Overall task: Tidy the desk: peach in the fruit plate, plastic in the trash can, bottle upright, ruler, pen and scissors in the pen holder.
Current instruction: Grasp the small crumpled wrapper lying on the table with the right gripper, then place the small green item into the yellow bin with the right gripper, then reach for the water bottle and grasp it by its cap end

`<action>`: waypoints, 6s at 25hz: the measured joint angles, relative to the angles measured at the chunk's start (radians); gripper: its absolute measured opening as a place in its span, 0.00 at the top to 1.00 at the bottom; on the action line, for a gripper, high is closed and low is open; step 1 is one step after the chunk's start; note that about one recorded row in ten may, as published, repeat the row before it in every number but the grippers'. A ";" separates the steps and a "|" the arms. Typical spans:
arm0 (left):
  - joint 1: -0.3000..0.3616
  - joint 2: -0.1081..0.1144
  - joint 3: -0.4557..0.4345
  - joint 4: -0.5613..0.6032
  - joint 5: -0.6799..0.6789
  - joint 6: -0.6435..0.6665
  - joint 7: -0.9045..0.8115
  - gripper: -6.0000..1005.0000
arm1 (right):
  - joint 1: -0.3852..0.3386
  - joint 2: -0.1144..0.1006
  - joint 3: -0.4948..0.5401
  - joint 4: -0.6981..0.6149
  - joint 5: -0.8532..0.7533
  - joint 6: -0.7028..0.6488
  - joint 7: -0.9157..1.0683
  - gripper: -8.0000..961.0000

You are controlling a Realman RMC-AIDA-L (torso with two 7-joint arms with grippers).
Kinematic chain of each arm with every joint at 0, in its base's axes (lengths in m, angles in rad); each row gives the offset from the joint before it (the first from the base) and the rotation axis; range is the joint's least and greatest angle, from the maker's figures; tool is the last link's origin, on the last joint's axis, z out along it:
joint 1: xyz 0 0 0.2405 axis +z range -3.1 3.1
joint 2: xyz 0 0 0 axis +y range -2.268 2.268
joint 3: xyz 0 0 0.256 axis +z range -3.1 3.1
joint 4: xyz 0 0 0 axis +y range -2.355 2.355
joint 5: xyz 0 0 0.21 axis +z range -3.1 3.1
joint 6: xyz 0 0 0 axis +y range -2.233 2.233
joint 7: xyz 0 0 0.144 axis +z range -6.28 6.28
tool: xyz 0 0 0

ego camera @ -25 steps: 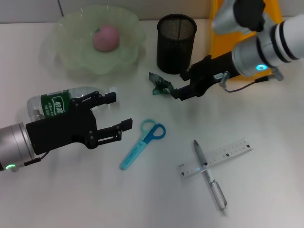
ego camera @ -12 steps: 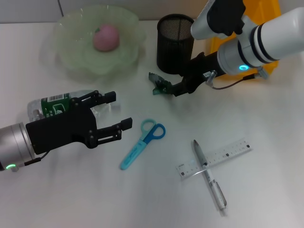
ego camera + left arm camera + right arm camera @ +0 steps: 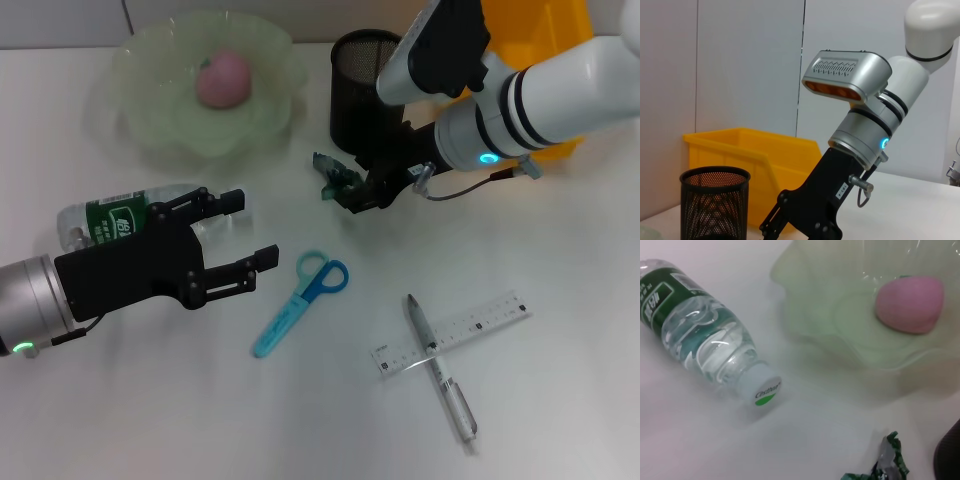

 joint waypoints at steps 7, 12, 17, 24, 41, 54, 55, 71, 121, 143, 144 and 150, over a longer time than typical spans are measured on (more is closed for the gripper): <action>0.000 -0.001 0.000 -0.001 0.000 0.000 0.000 0.30 | -0.001 0.002 -0.057 0.014 0.056 0.046 -0.015 0.39; -0.001 -0.001 0.000 -0.001 0.000 0.002 0.000 0.30 | 0.006 0.002 -0.061 0.040 0.057 0.064 -0.017 0.43; 0.005 -0.002 0.004 -0.001 -0.003 0.006 0.000 0.30 | 0.005 0.003 -0.062 0.042 0.064 0.077 -0.023 0.47; 0.008 -0.002 0.000 -0.001 -0.003 0.014 0.000 0.31 | -0.002 0.003 -0.078 0.037 0.110 0.066 -0.042 0.78; 0.010 -0.002 -0.002 -0.001 0.000 0.012 0.000 0.31 | -0.157 -0.012 -0.005 -0.195 0.100 -0.130 -0.021 0.95; 0.004 -0.001 -0.001 -0.001 0.000 0.006 0.000 0.31 | -0.340 -0.017 0.313 -0.382 0.105 -0.429 -0.153 0.95; 0.004 -0.001 -0.001 -0.001 0.000 0.006 0.000 0.31 | -0.340 -0.017 0.313 -0.382 0.105 -0.429 -0.153 0.95; -0.005 -0.002 0.002 -0.002 0.000 -0.004 0.000 0.32 | -0.415 -0.044 0.671 -0.305 0.183 -0.744 -0.402 0.95; 0.000 -0.008 0.008 -0.003 -0.003 0.056 0.000 0.33 | -0.252 -0.013 0.931 0.008 0.359 -0.152 -0.636 0.92; -0.006 -0.007 0.002 -0.003 -0.008 0.056 -0.003 0.34 | -0.267 -0.014 0.936 0.000 0.449 -0.161 -0.623 0.30; -0.006 -0.007 0.001 -0.003 -0.008 0.056 -0.006 0.34 | -0.276 -0.015 0.936 0.000 0.470 -0.182 -0.623 0.30; -0.005 -0.006 -0.006 -0.003 -0.011 0.052 -0.013 0.34 | -0.352 -0.028 0.936 -0.002 0.573 -0.397 -0.624 0.27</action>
